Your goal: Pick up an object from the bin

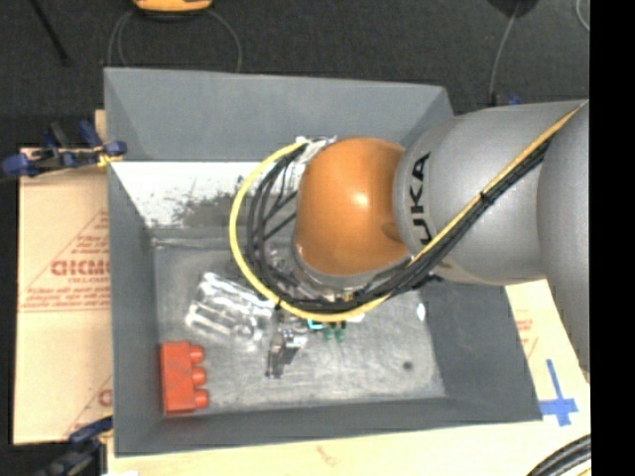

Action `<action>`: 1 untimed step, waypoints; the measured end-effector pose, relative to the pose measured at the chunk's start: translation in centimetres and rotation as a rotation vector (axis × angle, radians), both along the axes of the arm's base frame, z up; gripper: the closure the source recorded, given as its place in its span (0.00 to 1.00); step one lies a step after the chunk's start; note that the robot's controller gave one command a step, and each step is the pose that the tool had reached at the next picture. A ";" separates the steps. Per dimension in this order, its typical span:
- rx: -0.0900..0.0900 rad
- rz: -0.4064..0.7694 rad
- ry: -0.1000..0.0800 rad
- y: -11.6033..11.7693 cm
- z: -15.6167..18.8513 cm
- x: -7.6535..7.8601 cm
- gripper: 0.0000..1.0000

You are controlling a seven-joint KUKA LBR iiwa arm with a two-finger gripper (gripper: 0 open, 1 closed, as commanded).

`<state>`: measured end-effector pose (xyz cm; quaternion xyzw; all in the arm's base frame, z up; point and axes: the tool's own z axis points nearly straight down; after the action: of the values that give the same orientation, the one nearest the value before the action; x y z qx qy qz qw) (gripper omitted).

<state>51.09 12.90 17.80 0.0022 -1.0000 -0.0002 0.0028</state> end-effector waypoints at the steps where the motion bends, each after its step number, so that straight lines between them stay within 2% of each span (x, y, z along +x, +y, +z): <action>1: 0.000 -0.080 -0.011 -0.5 -6.7 3.3 0.00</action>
Offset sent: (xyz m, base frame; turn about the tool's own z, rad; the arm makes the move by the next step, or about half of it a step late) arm 0.0443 -0.0055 -0.1015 0.0991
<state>54.40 12.37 11.13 -0.0381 -0.9993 -0.0004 -0.0029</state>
